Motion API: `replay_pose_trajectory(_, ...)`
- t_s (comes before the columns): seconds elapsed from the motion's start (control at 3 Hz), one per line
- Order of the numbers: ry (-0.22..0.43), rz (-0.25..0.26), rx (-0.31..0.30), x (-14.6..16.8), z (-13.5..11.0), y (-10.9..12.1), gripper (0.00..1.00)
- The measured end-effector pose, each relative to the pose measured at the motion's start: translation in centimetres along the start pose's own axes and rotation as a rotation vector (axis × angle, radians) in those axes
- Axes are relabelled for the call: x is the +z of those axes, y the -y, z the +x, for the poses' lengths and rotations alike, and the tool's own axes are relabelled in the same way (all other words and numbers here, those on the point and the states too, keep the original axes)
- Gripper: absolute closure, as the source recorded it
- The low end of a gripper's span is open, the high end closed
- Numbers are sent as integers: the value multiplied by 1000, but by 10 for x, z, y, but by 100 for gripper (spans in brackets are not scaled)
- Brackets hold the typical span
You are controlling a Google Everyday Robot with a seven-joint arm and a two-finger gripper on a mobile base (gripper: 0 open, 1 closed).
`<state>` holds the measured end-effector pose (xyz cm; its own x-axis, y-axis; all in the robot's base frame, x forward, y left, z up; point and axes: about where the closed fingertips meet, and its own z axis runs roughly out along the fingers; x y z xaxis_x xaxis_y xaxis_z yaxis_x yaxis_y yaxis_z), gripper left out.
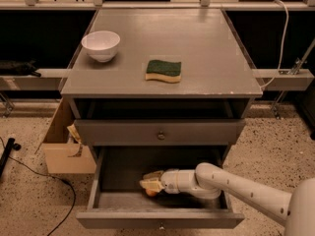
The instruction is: Pick orange from middle drawer and place on counter
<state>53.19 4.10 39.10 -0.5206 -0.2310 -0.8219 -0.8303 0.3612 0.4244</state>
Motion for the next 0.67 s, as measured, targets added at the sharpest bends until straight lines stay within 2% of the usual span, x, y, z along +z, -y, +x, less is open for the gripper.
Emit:
replay_pose_trajectory(0.33,0,0,0,0,0,0,87)
replay_pose_trajectory(0.67,0,0,0,0,0,0,100)
